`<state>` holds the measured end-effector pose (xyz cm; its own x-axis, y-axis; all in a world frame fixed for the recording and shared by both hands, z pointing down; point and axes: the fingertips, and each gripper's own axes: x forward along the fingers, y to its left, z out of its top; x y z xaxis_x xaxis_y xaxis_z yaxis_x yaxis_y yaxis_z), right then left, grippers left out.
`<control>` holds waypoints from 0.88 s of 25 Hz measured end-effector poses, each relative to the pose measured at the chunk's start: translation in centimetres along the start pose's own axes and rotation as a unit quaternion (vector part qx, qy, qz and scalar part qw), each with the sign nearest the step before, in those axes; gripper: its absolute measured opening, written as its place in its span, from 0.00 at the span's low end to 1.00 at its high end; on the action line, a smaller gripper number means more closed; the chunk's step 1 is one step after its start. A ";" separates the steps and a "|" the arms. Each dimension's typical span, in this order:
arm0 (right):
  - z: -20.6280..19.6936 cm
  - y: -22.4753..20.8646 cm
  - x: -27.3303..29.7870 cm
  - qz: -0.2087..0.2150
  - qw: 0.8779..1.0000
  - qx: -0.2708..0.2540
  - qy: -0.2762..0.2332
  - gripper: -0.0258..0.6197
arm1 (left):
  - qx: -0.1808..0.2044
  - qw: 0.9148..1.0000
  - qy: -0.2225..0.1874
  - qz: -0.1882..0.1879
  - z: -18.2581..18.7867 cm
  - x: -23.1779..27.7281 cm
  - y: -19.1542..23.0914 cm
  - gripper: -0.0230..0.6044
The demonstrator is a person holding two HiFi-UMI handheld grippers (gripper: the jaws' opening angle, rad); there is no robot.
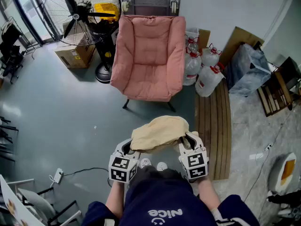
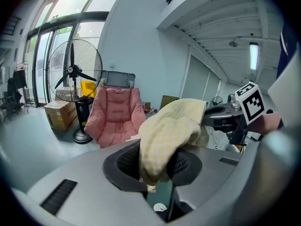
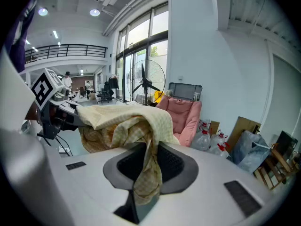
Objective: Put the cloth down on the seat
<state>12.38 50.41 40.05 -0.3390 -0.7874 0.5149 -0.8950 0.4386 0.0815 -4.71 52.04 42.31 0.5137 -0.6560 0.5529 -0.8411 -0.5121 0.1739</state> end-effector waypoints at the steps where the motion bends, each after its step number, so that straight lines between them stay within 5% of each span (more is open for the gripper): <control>1: -0.2 0.2 0.1 0.004 1.000 0.000 0.000 0.19 | 0.000 1.000 0.001 0.002 0.0 -0.1 0.1 0.22; 10: -1.4 2.1 0.6 -0.003 1.000 0.018 0.018 0.19 | 0.005 1.000 -0.001 -0.009 -0.6 -0.7 1.6 0.22; 22: 2.2 4.7 4.3 -0.017 0.999 0.036 -0.006 0.19 | 0.021 0.999 -0.020 -0.033 1.6 -1.4 7.1 0.22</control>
<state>6.10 48.10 40.75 -0.3117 -0.8063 0.5028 -0.9241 0.3804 0.0371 -11.12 48.42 41.43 0.5750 -0.6407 0.5088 -0.7977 -0.5773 0.1746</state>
